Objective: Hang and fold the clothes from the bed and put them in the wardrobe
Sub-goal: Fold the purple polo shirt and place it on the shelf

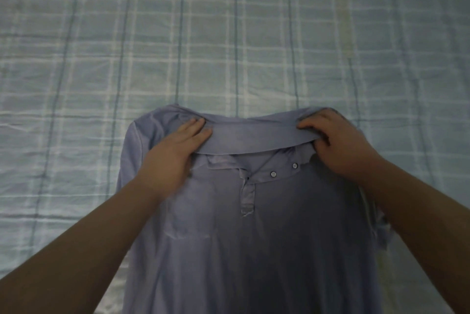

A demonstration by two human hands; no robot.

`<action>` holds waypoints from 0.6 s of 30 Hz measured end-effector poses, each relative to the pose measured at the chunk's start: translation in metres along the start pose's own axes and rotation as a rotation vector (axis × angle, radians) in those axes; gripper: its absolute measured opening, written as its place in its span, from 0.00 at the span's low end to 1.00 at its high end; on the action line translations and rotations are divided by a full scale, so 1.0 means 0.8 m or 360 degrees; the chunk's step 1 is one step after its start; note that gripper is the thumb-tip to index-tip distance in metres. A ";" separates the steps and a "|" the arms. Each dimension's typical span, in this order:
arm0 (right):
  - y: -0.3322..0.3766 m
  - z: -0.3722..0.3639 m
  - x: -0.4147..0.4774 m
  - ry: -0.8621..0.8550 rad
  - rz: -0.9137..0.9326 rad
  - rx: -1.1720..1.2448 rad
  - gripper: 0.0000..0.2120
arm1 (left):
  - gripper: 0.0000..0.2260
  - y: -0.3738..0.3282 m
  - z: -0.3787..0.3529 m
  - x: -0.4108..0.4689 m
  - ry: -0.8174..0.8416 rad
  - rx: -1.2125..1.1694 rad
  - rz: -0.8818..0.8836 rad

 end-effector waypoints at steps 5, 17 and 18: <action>0.001 -0.008 0.002 -0.0047 -0.0936 0.0435 0.15 | 0.23 -0.005 0.003 -0.006 -0.0176 0.0107 0.0107; 0.015 -0.014 -0.023 -0.0255 -0.0327 0.0037 0.21 | 0.30 0.001 0.009 0.016 -0.0120 0.0242 0.0220; 0.014 -0.018 -0.027 -0.0226 -0.0304 -0.0069 0.21 | 0.30 0.001 0.010 0.014 -0.0097 0.0359 0.0247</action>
Point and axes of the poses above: each hand's wrist, its own x-axis towards the middle knuckle, its own z-axis out of the back of the hand, y = z × x, the point moved 2 cm from there along x, towards the middle knuckle, and after that the axes turned 5 degrees about -z, right-handed, at the moved point
